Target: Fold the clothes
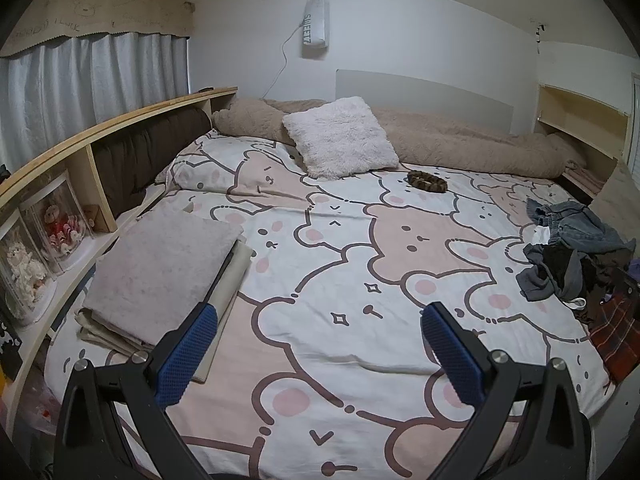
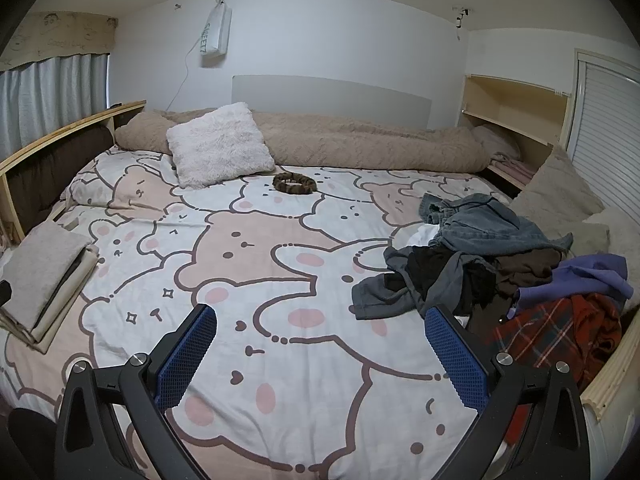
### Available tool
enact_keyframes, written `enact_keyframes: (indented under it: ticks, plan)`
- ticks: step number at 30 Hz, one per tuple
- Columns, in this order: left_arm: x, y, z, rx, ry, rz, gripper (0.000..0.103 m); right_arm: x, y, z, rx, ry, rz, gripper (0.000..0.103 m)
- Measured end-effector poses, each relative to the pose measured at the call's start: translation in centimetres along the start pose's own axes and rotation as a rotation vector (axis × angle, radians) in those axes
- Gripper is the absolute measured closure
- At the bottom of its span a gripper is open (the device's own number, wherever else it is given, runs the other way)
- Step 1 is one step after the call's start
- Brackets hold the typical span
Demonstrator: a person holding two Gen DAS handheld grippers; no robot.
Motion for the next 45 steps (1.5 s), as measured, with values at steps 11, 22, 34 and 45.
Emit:
enact_keyframes:
  ticks: [11, 22, 34, 45]
  plan:
    - [0.2, 0.3, -0.1, -0.014, 0.002, 0.005, 0.000, 0.1, 0.3, 0.1, -0.015, 0.009, -0.003, 0.000]
    - [0.5, 0.4, -0.3, -0.019, 0.012, 0.008, 0.000, 0.6, 0.4, -0.3, -0.022, 0.014, 0.006, 0.000]
    - [0.9, 0.2, -0.4, -0.055, 0.024, -0.002, 0.000, 1.9, 0.9, -0.9, -0.004, 0.006, 0.022, 0.000]
    - [1.8, 0.4, -1.5, -0.048, 0.037, -0.003, 0.000, 4.4, 0.7, -3.6, 0.005, 0.054, 0.010, 0.000]
Point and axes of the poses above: each gripper's, at about its wrist camera, not at the fingertips, and x roughly the way its jaws point, z to its left, y to its underside, the point moved 6 cm from there along x, roughly the way its jaws point, and after that the axes turned 5 degrees about -z, right-handed, at the moved point
